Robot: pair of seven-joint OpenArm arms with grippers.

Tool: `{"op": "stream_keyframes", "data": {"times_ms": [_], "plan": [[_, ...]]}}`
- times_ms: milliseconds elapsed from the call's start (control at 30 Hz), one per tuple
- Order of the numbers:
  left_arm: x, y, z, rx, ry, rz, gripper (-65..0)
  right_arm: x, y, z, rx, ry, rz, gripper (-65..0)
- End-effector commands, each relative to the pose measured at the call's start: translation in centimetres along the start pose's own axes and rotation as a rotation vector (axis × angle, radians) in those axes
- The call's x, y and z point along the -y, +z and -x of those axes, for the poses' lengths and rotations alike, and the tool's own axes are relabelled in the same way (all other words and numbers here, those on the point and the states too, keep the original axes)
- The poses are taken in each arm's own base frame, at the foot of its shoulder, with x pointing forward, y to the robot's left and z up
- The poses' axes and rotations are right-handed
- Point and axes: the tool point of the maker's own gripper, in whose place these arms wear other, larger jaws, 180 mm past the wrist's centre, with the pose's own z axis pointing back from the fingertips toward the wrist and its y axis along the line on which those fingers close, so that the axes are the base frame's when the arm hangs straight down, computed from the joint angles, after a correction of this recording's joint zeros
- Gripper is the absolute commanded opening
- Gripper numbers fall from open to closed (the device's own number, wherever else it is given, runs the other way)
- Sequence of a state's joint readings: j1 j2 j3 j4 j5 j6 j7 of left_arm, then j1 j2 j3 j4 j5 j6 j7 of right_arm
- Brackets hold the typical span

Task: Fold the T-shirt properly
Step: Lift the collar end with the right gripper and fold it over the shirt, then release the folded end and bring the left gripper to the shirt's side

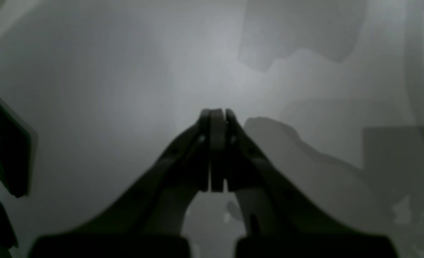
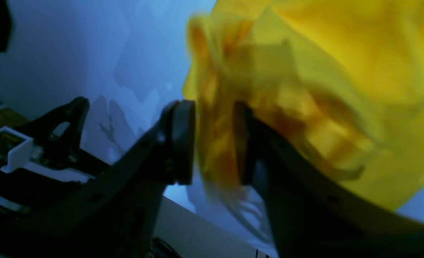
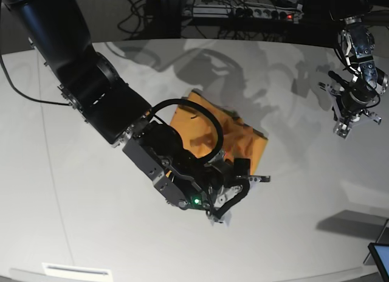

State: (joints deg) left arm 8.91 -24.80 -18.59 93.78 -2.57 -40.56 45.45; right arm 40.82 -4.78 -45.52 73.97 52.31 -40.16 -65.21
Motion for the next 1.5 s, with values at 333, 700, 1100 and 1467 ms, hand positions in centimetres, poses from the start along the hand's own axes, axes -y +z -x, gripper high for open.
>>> {"op": "stream_keyframes", "data": {"times_ms": [333, 700, 1100, 1467], "plan": [[-1.3, 0.4, -0.9, 0.028, -0.008, -0.033, -65.0, -2.9, 2.9, -2.2, 0.095, 0.071, -0.069, -46.3], [-1.5, 0.5, -1.2, 0.036, -0.004, -0.038, -65.0, 2.6, 3.4, 0.1, 0.102, 0.046, -0.025, -49.8], [-4.0, 4.5, -9.6, 0.41, 0.18, -0.032, -65.0, 4.6, 6.4, 0.7, 0.178, 0.011, -0.066, -64.9], [-1.2, 3.2, -17.7, 0.565, 0.109, 0.054, -65.0, 5.7, 4.7, 3.9, 0.109, -0.03, -0.063, -65.0]]}}
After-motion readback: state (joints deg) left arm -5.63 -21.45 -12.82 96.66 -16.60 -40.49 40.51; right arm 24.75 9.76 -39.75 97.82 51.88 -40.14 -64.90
